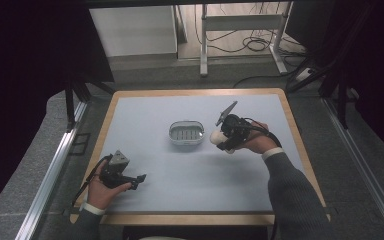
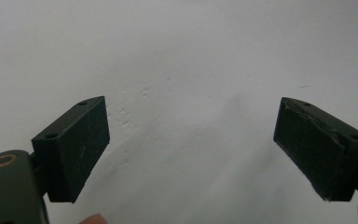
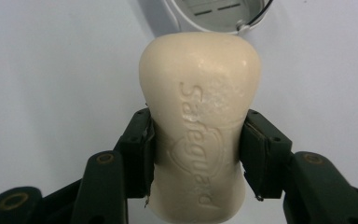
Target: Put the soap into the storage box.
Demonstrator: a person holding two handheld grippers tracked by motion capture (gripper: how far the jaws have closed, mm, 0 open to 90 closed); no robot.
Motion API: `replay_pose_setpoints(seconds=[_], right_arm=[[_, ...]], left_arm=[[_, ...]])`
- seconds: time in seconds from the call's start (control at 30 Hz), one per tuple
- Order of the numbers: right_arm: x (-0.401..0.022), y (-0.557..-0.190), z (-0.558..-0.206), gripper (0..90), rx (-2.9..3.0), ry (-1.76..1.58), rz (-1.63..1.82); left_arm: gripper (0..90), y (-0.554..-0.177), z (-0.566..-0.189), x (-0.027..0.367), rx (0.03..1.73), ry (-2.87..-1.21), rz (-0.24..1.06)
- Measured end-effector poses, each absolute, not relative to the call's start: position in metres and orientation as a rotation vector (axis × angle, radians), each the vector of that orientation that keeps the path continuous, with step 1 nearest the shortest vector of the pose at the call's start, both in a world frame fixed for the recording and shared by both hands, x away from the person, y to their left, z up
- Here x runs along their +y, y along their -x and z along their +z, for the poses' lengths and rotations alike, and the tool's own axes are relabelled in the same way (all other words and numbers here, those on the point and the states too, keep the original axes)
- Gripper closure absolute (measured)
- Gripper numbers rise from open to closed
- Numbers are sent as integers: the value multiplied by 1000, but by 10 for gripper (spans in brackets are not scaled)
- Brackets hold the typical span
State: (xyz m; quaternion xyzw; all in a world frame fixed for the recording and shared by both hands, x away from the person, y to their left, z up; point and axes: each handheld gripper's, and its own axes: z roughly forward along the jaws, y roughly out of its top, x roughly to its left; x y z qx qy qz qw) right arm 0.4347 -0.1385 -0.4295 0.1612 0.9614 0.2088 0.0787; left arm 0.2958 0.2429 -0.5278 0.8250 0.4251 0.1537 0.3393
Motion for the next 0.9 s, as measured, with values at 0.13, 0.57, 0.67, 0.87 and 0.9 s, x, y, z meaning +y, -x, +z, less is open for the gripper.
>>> replay_pose_setpoints(seconds=[0.13,0.57,0.67,0.87,0.9], right_arm=[[-132,-442,-426,493,2869,-473,637],[-121,-456,-420,493,2857,-480,674],[-117,-460,-419,493,2849,-475,668],[-115,-466,-416,492,2839,-475,690],[-115,-470,-415,493,2838,-479,720]], left_arm=[[109,-296,-528,243,1106,-2145,400],[109,-296,-528,243,1105,-2148,400],[109,-296,-528,243,1107,-2144,398],[109,-296,-528,243,1107,-2144,396],[109,-296,-528,243,1106,-2144,396]])
